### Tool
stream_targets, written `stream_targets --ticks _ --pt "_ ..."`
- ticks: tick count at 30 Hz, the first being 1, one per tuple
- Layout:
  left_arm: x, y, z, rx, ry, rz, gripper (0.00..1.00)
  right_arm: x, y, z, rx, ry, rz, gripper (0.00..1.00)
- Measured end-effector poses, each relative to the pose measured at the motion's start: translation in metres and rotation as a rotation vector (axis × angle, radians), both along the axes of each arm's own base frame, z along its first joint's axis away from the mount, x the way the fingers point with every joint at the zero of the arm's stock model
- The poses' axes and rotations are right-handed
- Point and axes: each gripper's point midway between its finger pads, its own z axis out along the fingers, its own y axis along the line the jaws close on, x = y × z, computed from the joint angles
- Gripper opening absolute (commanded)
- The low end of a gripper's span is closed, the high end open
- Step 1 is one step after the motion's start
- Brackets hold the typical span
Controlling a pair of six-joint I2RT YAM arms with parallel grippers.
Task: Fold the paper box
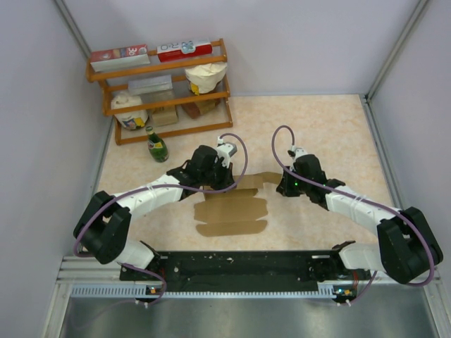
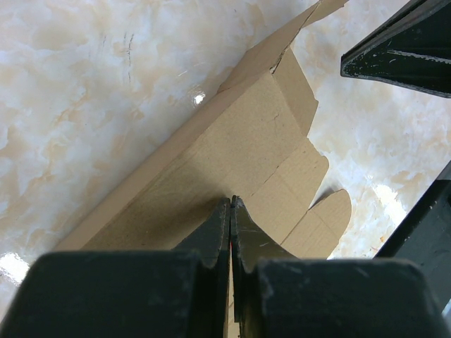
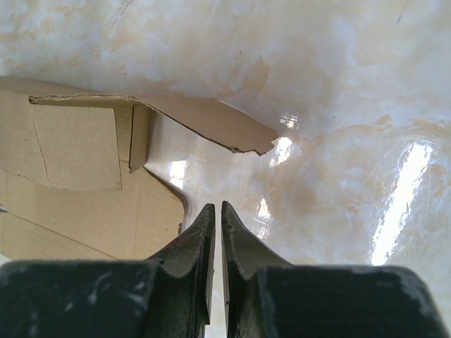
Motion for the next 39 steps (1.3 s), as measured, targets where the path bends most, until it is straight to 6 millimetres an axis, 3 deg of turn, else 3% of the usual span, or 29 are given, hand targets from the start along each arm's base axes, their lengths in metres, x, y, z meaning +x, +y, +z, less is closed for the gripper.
stream_targets --ticks 13,39 --pt "0.000 0.000 0.000 0.000 -0.001 0.000 0.00 0.001 0.002 0.002 0.006 -0.002 0.010 0.07" --pt "0.001 -0.001 0.003 0.000 -0.001 0.000 0.00 0.032 0.047 0.018 0.062 -0.030 0.099 0.06"
